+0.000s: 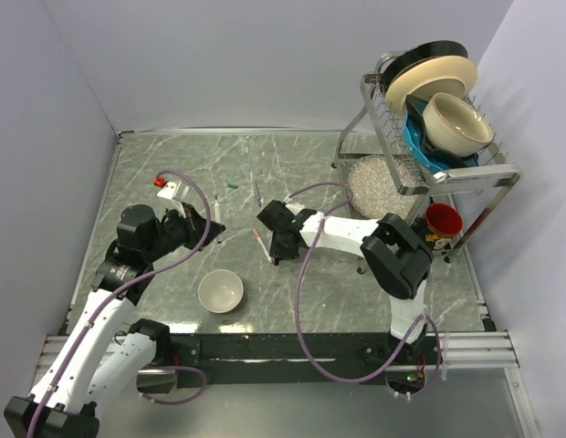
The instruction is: Insert the pens into the pen caps
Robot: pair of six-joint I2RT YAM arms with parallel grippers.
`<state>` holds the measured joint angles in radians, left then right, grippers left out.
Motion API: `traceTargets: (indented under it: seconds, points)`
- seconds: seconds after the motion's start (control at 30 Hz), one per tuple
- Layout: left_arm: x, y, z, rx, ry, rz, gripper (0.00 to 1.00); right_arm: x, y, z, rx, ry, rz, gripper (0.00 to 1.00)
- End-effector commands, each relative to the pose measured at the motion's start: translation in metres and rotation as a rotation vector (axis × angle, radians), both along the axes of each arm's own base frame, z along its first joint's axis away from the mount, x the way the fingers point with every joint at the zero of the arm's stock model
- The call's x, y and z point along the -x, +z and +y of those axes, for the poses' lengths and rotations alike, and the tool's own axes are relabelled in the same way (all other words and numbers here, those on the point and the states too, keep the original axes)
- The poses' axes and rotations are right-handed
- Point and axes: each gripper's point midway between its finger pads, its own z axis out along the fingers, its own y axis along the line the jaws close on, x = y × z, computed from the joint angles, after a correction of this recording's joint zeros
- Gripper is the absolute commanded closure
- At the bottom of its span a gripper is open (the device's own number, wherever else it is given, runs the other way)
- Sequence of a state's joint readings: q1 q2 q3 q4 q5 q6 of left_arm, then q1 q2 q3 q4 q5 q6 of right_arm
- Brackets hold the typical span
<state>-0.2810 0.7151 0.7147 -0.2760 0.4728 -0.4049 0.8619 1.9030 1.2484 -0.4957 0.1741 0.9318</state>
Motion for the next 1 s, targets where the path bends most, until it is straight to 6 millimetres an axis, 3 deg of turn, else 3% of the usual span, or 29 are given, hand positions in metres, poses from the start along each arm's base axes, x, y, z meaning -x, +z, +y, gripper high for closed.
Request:
traceTargets:
  seconds: [0.0, 0.33, 0.63, 0.83, 0.97]
  points:
    - [-0.001, 0.016, 0.0, 0.007, -0.003, -0.058, 0.99, 0.0, 0.001, 0.0, 0.063, 0.038, -0.007, 0.68]
    - [-0.001, 0.016, 0.0, 0.005, -0.001, -0.06, 0.99, 0.014, -0.008, -0.004, 0.088, 0.079, 0.033, 0.75]
    - [-0.002, 0.014, 0.001, 0.009, 0.011, -0.048, 0.99, 0.017, -0.011, -0.013, 0.108, 0.087, 0.027, 1.0]
    - [0.001, 0.018, -0.006, 0.048, -0.016, -0.027, 0.99, 0.011, 0.005, -0.019, 0.105, 0.104, -0.02, 1.0]
    - [0.006, 0.003, -0.011, 0.069, -0.043, 0.052, 0.99, 0.003, 0.026, -0.026, 0.08, 0.09, -0.062, 1.0]
